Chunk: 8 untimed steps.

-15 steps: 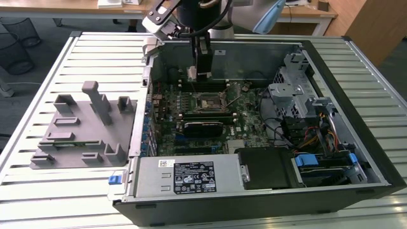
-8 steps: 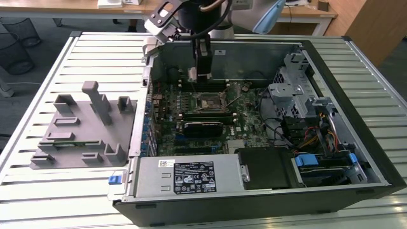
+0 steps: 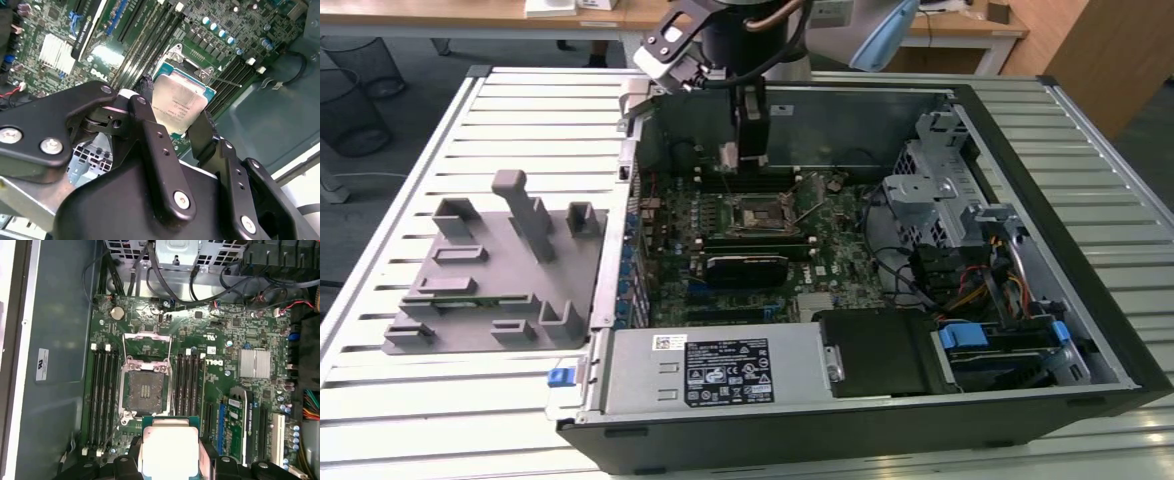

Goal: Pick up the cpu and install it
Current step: 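Place the cpu into insertion slot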

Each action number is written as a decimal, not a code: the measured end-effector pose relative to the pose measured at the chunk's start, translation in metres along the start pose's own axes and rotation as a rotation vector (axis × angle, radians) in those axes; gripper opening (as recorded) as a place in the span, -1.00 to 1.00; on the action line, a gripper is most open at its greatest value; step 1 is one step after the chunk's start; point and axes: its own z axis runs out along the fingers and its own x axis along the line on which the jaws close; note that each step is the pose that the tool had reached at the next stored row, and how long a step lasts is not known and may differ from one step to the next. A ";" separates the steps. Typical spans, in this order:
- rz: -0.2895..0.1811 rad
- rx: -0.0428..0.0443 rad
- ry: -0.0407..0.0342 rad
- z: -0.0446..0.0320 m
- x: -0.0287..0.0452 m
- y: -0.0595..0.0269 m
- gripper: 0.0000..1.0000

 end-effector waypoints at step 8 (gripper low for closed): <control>0.079 0.0006 -0.0045 0.0083 0.0015 -0.0003 0.06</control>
